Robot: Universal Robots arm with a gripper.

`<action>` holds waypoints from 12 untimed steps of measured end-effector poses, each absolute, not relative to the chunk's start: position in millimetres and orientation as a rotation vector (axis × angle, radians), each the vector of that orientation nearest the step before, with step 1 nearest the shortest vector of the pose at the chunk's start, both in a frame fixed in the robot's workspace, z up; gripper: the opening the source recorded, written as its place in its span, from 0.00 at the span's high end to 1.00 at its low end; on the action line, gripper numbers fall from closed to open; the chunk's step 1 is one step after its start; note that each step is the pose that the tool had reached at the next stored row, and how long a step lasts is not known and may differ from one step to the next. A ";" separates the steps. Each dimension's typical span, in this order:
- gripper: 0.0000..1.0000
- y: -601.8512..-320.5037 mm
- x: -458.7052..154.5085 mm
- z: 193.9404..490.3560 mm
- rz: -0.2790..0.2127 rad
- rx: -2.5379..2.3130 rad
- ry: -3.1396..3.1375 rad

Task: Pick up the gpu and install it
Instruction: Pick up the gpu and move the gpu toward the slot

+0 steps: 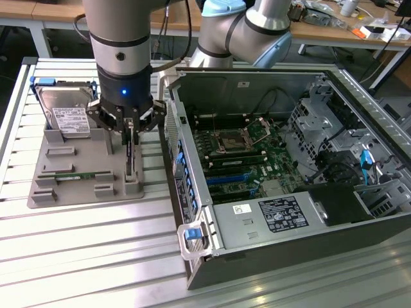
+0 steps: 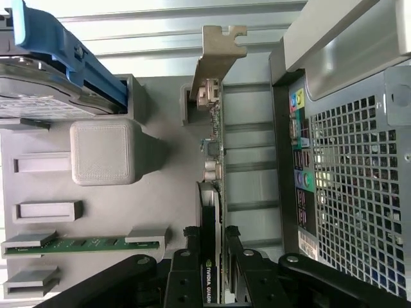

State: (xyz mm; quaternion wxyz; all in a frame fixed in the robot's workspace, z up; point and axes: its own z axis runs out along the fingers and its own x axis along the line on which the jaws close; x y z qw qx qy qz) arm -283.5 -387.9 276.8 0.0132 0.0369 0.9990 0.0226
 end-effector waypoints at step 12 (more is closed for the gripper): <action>0.74 -387.9 -283.5 311.9 0.074 0.115 3.112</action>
